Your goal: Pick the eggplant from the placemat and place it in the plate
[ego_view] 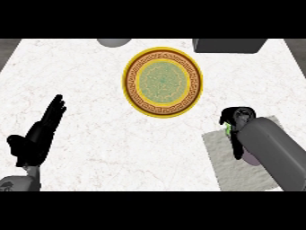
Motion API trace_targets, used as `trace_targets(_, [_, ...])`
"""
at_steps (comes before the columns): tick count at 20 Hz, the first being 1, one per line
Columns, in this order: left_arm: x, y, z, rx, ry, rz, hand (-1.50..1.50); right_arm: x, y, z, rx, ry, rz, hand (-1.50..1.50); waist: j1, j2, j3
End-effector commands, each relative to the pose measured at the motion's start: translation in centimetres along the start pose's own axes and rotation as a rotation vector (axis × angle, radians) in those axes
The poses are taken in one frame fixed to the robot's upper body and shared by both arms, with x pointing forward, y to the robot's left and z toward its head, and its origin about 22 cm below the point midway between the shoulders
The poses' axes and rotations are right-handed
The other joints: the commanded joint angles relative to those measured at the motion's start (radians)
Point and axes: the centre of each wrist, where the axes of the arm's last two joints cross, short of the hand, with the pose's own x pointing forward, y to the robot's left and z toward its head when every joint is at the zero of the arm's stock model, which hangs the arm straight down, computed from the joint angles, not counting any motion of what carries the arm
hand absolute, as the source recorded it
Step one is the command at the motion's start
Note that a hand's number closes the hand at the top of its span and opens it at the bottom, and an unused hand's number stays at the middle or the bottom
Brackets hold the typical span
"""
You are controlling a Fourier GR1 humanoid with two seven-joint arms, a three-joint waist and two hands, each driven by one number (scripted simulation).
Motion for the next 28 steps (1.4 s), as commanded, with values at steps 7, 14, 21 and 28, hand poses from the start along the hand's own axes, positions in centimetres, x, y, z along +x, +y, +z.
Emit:
trace_targets(7, [0.5, -0.8, 0.2, -0.011, -0.004, 0.009, 0.0, -1.9, 4.4, -2.3, 0.061, -0.073, 0.012, 1.5, -0.008, 0.01, 0.007])
trace_targets(14, [-0.9, 1.8, 1.5, 0.049, 0.046, 0.001, 0.0, 0.2, 3.7, -0.9, -0.317, 0.097, -0.386, 1.5, -0.071, -0.019, 0.007])
trace_targets(21, [-2.5, 2.8, 3.0, 0.108, 0.095, -0.013, 0.0, 1.6, 1.9, 3.7, -0.793, 0.247, -0.788, 1.5, -0.143, -0.053, 0.001])
trace_targets(28, [-2.3, 2.7, 3.2, 0.097, 0.072, -0.007, 0.0, 7.3, 5.6, 8.6, -1.065, 0.222, -0.923, 1.5, -0.118, -0.037, 0.001])
